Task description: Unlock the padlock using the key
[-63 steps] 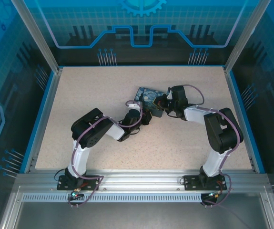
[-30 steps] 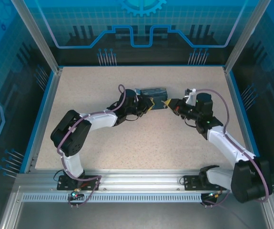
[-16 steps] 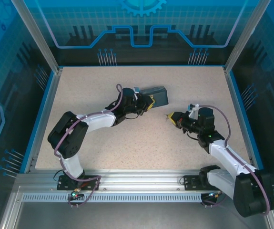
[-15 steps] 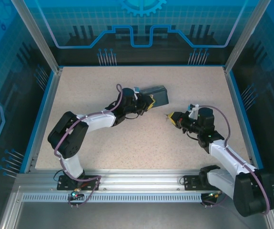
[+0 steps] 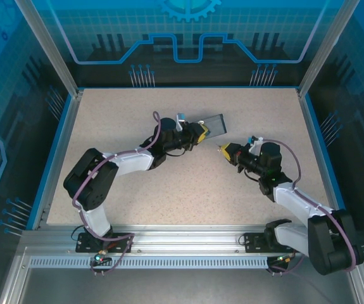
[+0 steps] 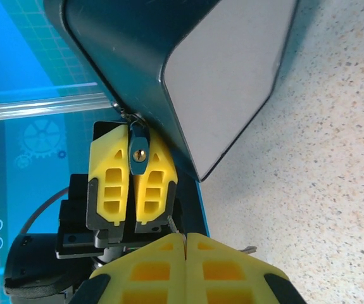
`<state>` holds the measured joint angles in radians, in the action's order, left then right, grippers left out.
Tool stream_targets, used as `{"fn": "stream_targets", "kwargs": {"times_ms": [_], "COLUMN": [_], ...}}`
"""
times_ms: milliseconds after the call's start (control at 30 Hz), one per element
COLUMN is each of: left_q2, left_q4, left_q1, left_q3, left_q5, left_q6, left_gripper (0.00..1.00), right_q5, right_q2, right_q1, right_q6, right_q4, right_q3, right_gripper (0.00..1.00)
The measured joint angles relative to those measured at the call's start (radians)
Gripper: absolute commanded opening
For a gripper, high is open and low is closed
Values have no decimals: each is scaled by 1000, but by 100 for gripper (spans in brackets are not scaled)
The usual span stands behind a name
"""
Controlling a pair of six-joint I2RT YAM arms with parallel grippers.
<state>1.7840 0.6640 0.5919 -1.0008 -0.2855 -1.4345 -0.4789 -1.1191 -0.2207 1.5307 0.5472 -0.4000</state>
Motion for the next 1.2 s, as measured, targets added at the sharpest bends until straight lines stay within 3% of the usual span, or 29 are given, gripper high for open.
{"fn": "stream_targets", "kwargs": {"times_ms": [367, 600, 833, 1200], "left_q2": [-8, -123, -270, -224], "left_q4": [71, -14, -199, -210], "left_q1": [2, -18, -35, -59], "left_q3": [86, 179, 203, 226], "left_q5": [5, 23, 72, 49], "left_q6": [-26, 37, 182, 203], "left_gripper": [0, 0, 0, 0], "right_q5": [25, 55, 84, 105], "right_q2": [-41, -97, -150, -196], "right_q1": [-68, -142, -196, -227], "right_q6": [18, 18, 14, 14], "right_q4": [31, 67, 100, 143], "right_q3": [-64, -73, -71, -52], "right_gripper": [0, 0, 0, 0]}}
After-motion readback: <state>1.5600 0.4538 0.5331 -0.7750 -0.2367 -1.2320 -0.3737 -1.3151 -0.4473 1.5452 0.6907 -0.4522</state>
